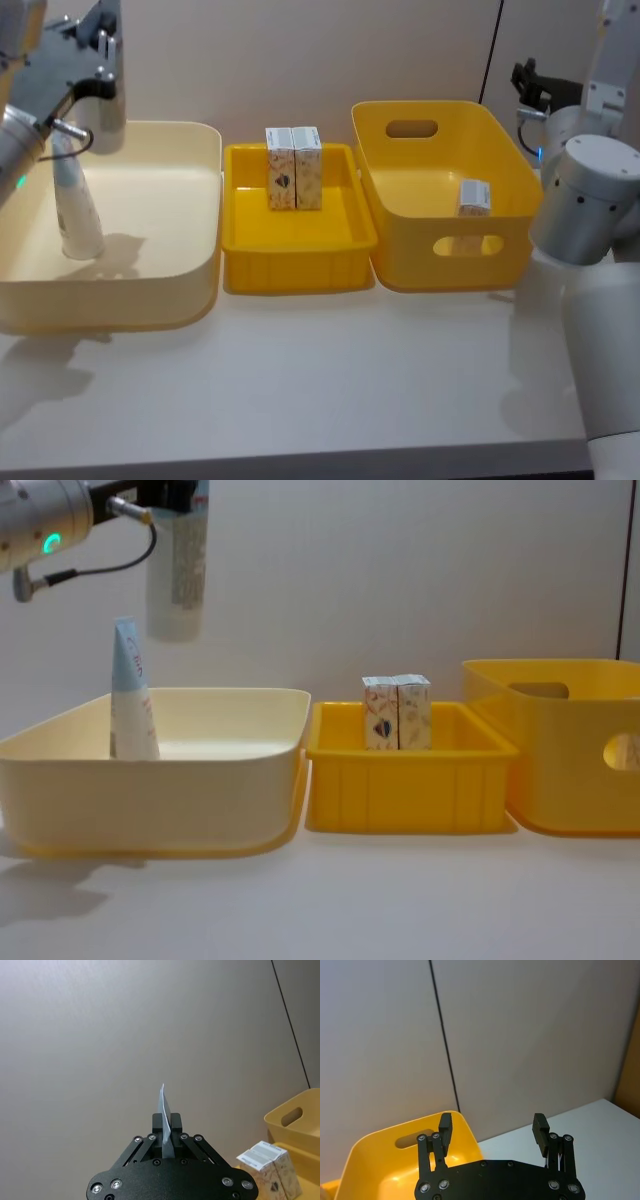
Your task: Bimanual collaborative sorting of washing and personal care products
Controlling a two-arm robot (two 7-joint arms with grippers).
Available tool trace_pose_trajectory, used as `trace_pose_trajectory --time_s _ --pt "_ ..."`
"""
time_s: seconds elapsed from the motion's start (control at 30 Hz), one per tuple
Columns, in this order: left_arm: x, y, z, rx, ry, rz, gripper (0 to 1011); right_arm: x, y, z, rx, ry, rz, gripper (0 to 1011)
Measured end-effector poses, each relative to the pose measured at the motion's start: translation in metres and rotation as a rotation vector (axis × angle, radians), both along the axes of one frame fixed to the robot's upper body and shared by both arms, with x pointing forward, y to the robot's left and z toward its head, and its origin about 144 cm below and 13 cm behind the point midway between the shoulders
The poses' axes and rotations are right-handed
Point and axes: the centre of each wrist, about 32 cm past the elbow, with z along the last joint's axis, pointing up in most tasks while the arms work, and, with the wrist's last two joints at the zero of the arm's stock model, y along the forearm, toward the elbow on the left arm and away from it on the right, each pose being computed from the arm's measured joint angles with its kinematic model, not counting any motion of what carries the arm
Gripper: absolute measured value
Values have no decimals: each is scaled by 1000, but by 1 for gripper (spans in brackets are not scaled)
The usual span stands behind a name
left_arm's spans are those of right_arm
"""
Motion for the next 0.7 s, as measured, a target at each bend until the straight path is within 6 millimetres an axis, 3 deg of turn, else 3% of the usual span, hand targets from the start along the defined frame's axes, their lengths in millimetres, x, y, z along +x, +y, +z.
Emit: trace_pose_trajectory --time_s 0.33,0.7 --pt "22 3 23 -10 -18 -95 93 -4 1 0 -17 -17 99 1001" --pt "35 2 33 -16 -24 -153 93 -12 -2 -1 -45 -21 243 1001"
